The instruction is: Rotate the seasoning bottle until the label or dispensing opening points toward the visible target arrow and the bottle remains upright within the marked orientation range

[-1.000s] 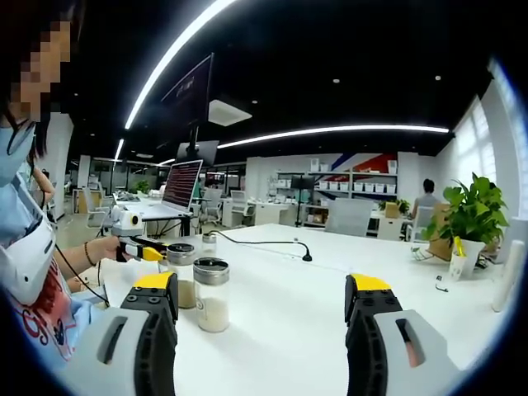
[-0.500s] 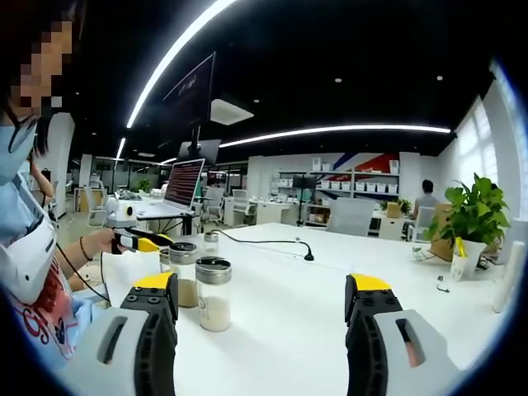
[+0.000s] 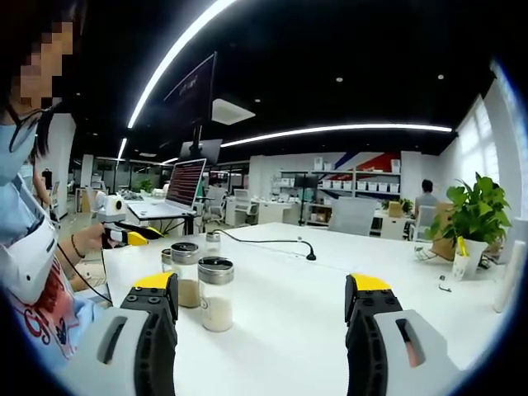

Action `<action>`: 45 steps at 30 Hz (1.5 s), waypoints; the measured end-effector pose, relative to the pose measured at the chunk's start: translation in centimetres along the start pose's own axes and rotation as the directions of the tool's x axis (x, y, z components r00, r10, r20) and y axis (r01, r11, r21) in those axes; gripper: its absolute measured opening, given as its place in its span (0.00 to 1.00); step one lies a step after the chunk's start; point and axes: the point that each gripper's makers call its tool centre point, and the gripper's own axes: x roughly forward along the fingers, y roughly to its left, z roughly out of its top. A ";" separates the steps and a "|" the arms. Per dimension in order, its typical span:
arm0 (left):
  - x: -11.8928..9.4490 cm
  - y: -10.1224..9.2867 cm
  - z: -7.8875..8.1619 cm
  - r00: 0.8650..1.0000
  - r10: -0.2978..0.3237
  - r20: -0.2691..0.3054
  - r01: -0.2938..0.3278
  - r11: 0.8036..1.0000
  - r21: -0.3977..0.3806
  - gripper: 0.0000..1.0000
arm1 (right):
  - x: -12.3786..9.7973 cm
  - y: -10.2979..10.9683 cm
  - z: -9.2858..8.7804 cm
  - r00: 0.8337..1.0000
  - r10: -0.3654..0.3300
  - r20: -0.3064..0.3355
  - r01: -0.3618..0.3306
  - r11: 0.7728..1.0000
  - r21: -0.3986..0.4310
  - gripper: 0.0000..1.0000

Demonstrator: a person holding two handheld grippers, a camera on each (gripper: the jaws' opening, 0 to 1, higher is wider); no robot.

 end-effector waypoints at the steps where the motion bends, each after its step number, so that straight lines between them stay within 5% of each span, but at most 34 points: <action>1: -0.3 0.2 -0.1 1.000 0.024 -0.005 -0.024 1.000 -0.010 0.40 | 0.0 0.0 0.0 1.000 -0.001 0.000 0.001 1.000 0.000 0.86; 5: -1.6 0.3 -0.2 0.994 0.111 -0.025 -0.109 0.992 0.064 0.40 | -0.1 -0.2 0.0 1.000 -0.007 0.000 0.007 1.000 0.002 0.86; 21: -1.7 1.3 0.3 0.986 0.164 0.006 -0.164 0.986 0.021 0.44 | 0.2 0.2 -0.1 1.000 0.007 -0.004 -0.007 1.000 -0.002 0.86; 33: -1.1 4.8 2.1 0.957 0.285 0.058 -0.289 0.956 0.058 0.43 | 0.0 -0.5 -0.4 1.000 -0.016 -0.013 0.017 1.000 0.016 0.86; 45: 0.5 7.6 2.9 0.949 0.305 0.080 -0.310 0.949 0.050 0.42 | 0.0 -0.7 -0.4 1.000 -0.020 -0.011 0.020 0.999 0.032 0.86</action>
